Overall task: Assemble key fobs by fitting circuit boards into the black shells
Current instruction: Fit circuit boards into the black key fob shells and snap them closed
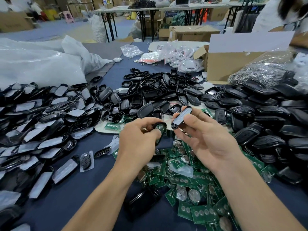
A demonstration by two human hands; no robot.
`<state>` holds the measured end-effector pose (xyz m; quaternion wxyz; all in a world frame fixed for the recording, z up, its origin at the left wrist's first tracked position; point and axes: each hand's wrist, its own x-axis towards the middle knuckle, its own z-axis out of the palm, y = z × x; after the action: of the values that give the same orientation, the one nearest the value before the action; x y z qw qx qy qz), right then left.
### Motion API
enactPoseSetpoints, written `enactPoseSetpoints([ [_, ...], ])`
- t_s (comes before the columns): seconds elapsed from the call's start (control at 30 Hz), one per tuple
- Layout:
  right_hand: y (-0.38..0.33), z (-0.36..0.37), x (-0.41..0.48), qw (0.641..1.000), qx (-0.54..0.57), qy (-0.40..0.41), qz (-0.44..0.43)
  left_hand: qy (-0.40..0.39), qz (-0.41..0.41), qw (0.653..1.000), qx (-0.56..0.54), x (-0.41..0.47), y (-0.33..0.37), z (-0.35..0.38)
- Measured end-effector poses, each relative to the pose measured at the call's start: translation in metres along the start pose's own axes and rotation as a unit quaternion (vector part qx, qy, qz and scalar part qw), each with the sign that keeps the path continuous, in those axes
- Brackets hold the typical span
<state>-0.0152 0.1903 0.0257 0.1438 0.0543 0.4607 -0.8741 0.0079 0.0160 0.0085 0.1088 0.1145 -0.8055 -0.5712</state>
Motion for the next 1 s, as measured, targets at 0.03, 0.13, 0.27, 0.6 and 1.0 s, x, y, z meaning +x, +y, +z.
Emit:
enactPoseSetpoints([
  [0.03, 0.001, 0.001, -0.001, 1.000, -0.012, -0.010, 0.001, 0.009, -0.004, 1.000, -0.024, 0.000, 0.001, -0.002],
  [0.13, 0.006, 0.003, -0.002, 0.998, -0.044, -0.035, 0.001, 0.021, -0.001, 0.996, -0.085, 0.001, 0.002, -0.004],
  [0.27, 0.012, 0.006, -0.002, 0.996, -0.078, -0.042, -0.002, 0.045, 0.025, 0.992, -0.113, 0.000, 0.004, -0.004],
  [0.6, 0.019, 0.007, -0.002, 0.980, -0.184, -0.053, -0.060, 0.047, 0.054, 0.997, -0.012, -0.008, 0.006, -0.002],
  [1.0, 0.029, 0.009, -0.002, 0.894, -0.402, 0.009, -0.197, -0.066, -0.043, 0.979, -0.186, 0.000, 0.004, -0.003],
])
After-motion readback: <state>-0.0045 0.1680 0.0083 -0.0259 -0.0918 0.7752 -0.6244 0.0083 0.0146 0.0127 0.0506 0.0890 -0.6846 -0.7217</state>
